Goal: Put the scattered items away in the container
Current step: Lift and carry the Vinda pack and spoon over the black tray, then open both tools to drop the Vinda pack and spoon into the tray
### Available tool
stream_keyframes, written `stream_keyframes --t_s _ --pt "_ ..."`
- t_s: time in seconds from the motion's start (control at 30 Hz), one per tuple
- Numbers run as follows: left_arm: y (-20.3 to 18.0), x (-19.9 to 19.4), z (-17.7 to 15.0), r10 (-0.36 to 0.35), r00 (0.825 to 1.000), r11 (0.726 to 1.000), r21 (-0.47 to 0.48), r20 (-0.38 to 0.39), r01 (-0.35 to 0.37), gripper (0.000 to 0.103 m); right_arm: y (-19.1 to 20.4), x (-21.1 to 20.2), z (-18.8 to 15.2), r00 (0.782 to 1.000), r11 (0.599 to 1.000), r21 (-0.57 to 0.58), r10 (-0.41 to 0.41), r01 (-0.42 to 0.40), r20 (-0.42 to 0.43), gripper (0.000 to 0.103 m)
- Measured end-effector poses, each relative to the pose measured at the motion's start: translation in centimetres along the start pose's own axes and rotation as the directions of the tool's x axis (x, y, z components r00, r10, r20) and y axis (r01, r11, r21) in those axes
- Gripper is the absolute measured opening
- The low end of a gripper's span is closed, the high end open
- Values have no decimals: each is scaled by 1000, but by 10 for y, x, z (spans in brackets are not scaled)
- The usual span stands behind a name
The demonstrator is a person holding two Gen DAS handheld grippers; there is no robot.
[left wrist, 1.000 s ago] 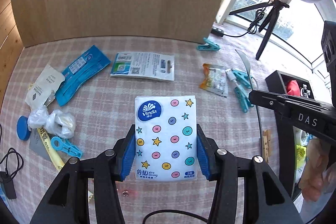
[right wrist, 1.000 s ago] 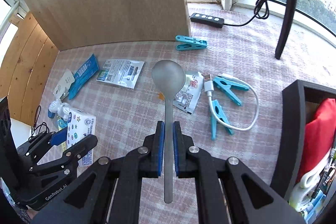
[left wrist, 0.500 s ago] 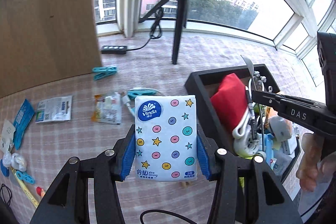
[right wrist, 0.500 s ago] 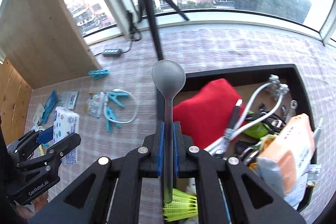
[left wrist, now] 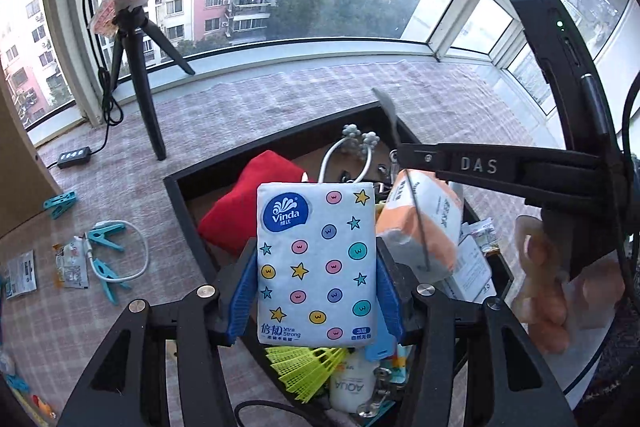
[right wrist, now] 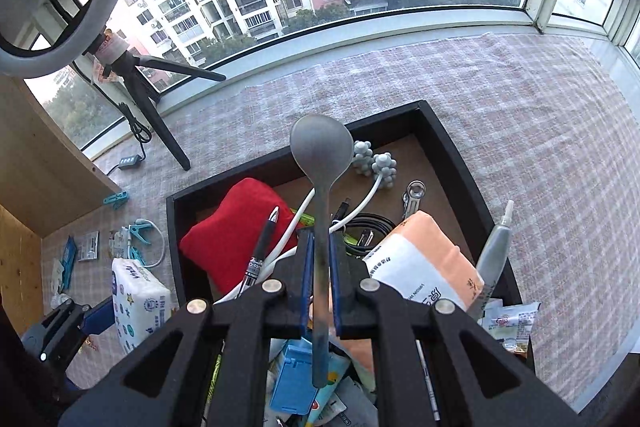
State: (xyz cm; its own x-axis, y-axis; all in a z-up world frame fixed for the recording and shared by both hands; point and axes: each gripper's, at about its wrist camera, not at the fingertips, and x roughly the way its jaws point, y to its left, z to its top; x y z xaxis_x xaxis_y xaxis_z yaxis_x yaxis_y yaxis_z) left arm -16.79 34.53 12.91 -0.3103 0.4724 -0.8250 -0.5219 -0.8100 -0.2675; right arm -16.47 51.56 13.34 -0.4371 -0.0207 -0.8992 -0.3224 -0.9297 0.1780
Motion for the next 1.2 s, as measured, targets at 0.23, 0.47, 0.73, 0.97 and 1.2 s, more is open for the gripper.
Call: stream_keyframes --t_s 0.23,0.47,0.73,0.97,1.2 --pt "-15 -1 -2 55 998 997 51 2 -55 69 -3 -11 -1 998 999 30 -36 34 55 53" --pt "17 -11 -13 99 995 995 -4 1 -99 68 17 -18 -7 996 999 -31 -30 33 78 54" --pt "93 -44 -36 213 977 967 -145 17 -209 68 63 -10 -17 998 993 -115 31 -24 61 54" --pt "187 -83 -88 327 945 895 -318 -6 -312 68 126 3 -37 996 966 -244 92 -85 15 54" --pt "276 -135 -157 439 897 773 -486 -53 -407 68 207 18 -59 989 895 -423 141 -145 -40 54"
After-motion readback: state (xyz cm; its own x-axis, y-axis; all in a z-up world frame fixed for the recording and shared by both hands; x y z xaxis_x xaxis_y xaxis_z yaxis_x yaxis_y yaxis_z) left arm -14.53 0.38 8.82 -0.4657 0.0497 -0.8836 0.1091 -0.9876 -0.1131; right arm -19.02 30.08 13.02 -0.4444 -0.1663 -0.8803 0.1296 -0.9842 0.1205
